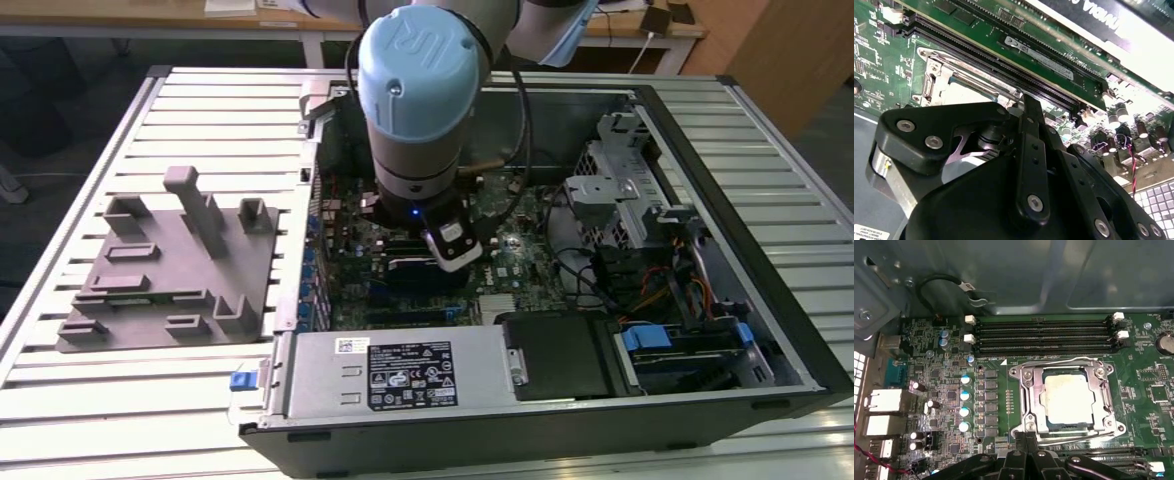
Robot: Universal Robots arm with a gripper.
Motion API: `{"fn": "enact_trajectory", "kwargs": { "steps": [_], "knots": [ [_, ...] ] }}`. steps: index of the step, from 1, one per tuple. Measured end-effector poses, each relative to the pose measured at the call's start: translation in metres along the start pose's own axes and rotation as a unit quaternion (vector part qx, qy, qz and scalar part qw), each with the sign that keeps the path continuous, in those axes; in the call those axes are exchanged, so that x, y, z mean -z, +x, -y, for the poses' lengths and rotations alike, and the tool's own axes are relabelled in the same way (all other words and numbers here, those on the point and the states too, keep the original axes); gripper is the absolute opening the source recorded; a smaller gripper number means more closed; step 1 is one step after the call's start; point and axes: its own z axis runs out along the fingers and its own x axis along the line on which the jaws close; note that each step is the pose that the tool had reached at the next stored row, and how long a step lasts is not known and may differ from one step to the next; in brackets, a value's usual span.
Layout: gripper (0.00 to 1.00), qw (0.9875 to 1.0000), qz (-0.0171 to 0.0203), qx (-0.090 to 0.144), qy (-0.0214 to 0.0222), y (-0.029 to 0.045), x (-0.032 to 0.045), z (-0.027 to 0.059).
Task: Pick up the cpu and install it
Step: 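Install the second cpu locking lever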
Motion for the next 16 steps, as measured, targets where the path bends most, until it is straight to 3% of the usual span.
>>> {"fn": "enact_trajectory", "kwargs": {
  "steps": [12, 16],
  "knots": [
    [0.11, 0.9999, -0.0008, 0.000, -0.0153, 0.0001, -0.0052, 0.0018],
    [0.11, 0.9998, -0.0009, -0.001, -0.0176, 0.0001, -0.0063, 0.0022]
  ]
}}
